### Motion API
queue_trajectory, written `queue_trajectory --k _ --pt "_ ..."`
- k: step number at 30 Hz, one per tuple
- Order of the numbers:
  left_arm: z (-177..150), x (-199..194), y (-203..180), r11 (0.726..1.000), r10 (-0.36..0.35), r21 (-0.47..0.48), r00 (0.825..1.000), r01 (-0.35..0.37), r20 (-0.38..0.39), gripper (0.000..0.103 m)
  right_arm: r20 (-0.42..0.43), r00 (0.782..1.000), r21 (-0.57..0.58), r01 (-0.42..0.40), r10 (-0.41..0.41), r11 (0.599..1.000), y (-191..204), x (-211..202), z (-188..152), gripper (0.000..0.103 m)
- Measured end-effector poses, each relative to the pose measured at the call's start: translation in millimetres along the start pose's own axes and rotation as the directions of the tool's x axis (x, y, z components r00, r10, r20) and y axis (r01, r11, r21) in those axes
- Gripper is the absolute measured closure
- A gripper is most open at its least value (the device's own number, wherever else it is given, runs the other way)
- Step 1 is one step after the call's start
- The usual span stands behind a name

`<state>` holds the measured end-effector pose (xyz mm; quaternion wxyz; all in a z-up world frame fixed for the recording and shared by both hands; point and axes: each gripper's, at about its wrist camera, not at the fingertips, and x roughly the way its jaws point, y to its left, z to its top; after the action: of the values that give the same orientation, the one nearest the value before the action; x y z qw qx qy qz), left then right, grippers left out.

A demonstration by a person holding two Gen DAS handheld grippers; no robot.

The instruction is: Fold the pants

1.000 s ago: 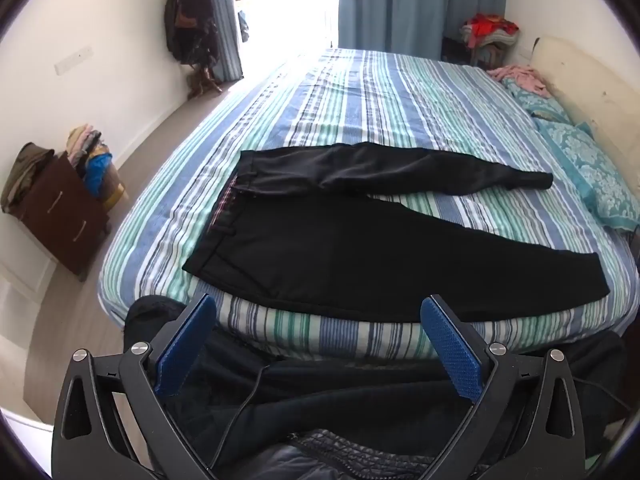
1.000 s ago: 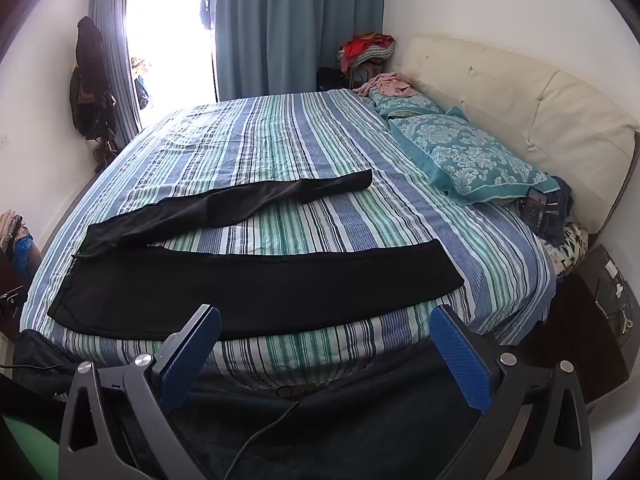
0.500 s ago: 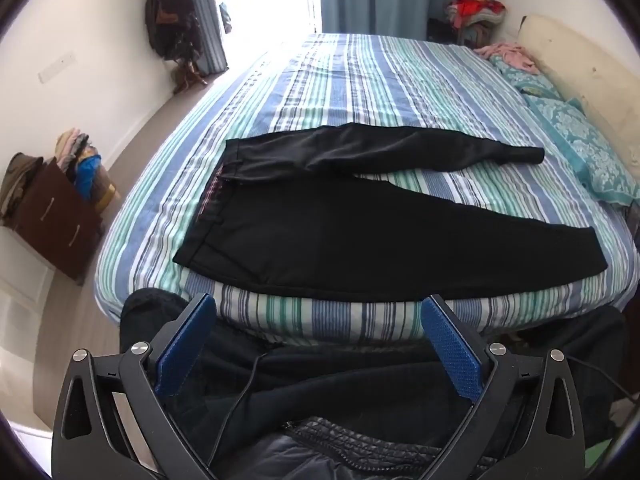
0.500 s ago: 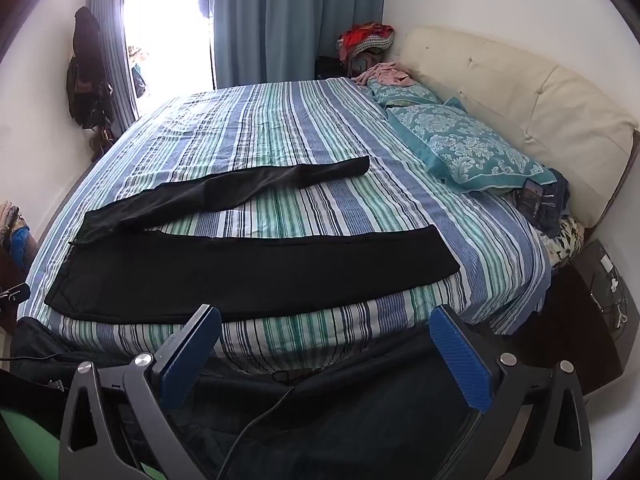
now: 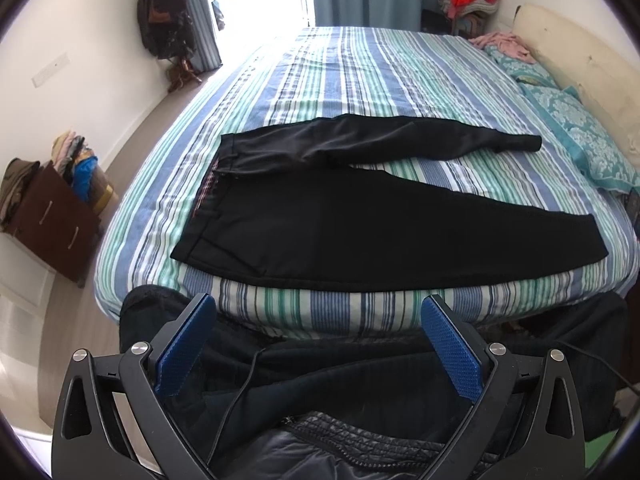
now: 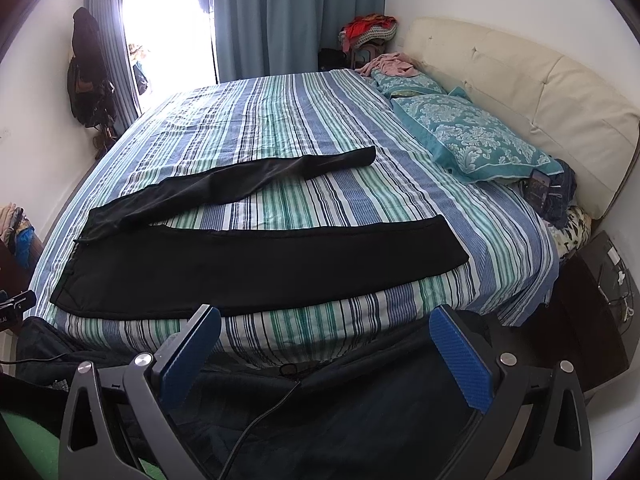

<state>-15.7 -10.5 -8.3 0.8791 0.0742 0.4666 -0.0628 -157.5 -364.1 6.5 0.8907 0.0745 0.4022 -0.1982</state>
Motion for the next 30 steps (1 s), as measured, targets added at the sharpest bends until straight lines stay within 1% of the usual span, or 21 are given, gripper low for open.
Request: queue_trajectory --k 14,30 --pt "-0.8 -2.7 -4.5 0.999 -0.016 0.034 1.0 0.015 0.013 0.001 -0.008 1.0 -0.018 -0.013 0.013 1.0 7.3 -1.4 -0.4 0.0" --pt "-0.8 -4.7 0.7 1.0 -0.007 0.013 1.0 0.007 0.023 0.001 -0.017 0.999 -0.042 -0.032 0.031 0.999 15.0 2.6 -0.8 0.0"
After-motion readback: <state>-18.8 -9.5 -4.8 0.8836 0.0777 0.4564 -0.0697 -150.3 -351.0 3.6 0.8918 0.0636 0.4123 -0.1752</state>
